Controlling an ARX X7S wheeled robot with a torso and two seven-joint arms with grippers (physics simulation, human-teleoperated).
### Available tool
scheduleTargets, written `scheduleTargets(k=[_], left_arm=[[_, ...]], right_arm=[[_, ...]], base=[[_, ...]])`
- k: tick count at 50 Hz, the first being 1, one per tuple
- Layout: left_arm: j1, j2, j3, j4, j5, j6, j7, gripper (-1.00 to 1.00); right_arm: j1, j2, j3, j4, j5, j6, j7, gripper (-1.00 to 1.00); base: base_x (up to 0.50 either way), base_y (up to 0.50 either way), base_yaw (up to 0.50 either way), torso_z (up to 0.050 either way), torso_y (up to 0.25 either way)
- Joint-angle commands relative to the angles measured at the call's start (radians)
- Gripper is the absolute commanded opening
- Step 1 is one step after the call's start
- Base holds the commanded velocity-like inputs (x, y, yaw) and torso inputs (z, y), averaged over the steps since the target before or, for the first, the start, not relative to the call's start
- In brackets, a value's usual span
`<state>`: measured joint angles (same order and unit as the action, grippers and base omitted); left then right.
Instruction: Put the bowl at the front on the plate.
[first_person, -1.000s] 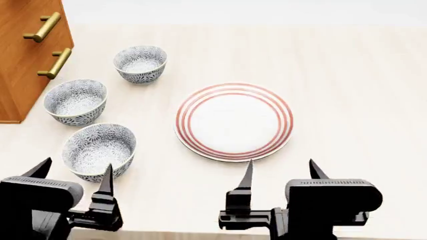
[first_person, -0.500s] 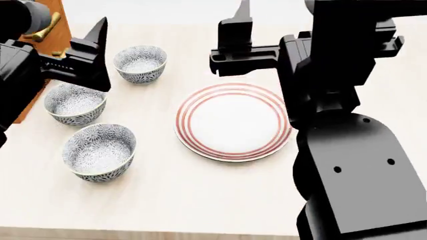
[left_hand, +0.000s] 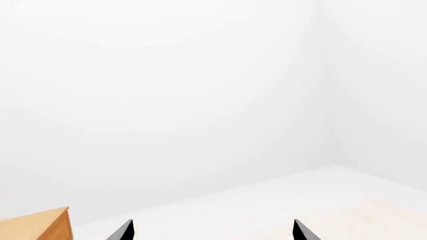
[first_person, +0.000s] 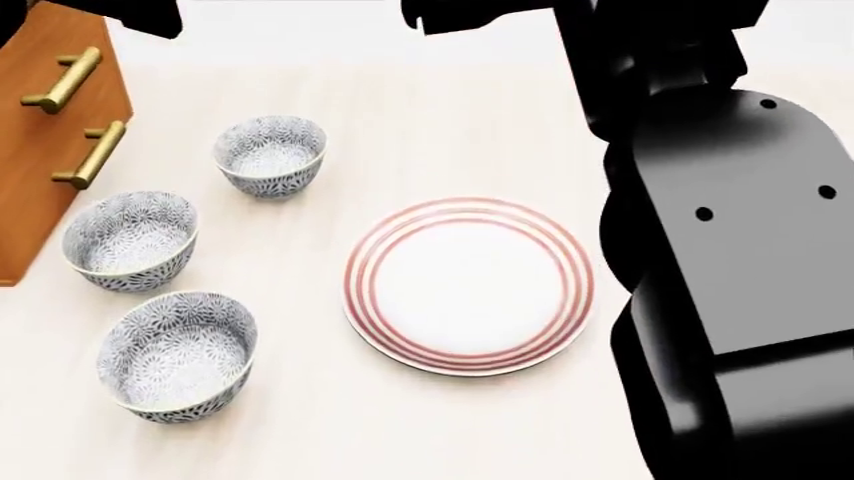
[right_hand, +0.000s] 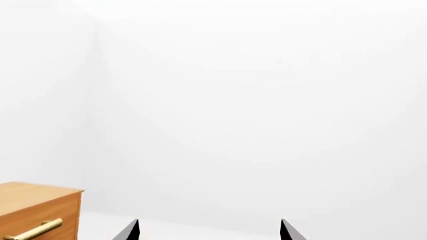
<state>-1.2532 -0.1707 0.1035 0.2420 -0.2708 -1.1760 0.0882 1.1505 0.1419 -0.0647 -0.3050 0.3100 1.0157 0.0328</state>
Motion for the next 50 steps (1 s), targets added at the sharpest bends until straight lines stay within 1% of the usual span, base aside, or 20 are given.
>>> scheduleTargets(k=[1, 38, 39, 40, 42, 46, 47, 49, 50], left_arm=[[-0.022, -0.005, 0.001, -0.008, -0.003, 0.001, -0.008, 1.00], [0.007, -0.019, -0.006, 0.016, -0.024, -0.004, -0.029, 1.00], [0.009, -0.019, -0.008, 0.017, -0.026, -0.005, -0.029, 1.00], [0.009, -0.017, -0.013, 0.017, -0.027, -0.012, -0.033, 1.00], [0.016, -0.013, -0.025, 0.029, -0.037, -0.033, -0.035, 1.00], [0.007, 0.027, -0.106, 0.025, -0.073, -0.132, -0.058, 1.00], [-0.003, 0.036, -0.122, 0.010, -0.076, -0.174, -0.070, 1.00], [-0.022, 0.075, -0.209, -0.015, -0.107, -0.309, -0.083, 1.00], [-0.037, 0.083, -0.238, -0.032, -0.136, -0.393, -0.114, 1.00]], right_arm=[[0.016, 0.013, -0.014, 0.010, 0.005, -0.013, -0.003, 1.00], [0.013, 0.026, -0.030, 0.009, 0.033, -0.028, 0.008, 1.00], [0.006, 0.028, -0.034, 0.006, 0.028, -0.064, 0.001, 1.00], [0.004, 0.026, -0.031, -0.001, 0.031, -0.056, 0.005, 1.00], [0.002, 0.026, -0.029, -0.013, 0.039, -0.041, 0.007, 1.00], [0.003, 0.026, -0.028, 0.002, 0.034, -0.050, 0.015, 1.00], [0.004, 0.026, -0.028, 0.003, 0.036, -0.049, 0.016, 1.00], [-0.001, 0.031, -0.031, 0.001, 0.035, -0.054, 0.013, 1.00], [-0.001, 0.031, -0.028, 0.004, 0.037, -0.058, 0.013, 1.00]], base=[[0.35, 0.00, 0.00, 0.000, 0.000], [0.35, 0.00, 0.00, 0.000, 0.000], [0.35, 0.00, 0.00, 0.000, 0.000], [0.00, 0.00, 0.00, 0.000, 0.000], [0.00, 0.00, 0.00, 0.000, 0.000], [0.00, 0.00, 0.00, 0.000, 0.000], [0.00, 0.00, 0.00, 0.000, 0.000], [0.00, 0.00, 0.00, 0.000, 0.000], [0.00, 0.00, 0.00, 0.000, 0.000]])
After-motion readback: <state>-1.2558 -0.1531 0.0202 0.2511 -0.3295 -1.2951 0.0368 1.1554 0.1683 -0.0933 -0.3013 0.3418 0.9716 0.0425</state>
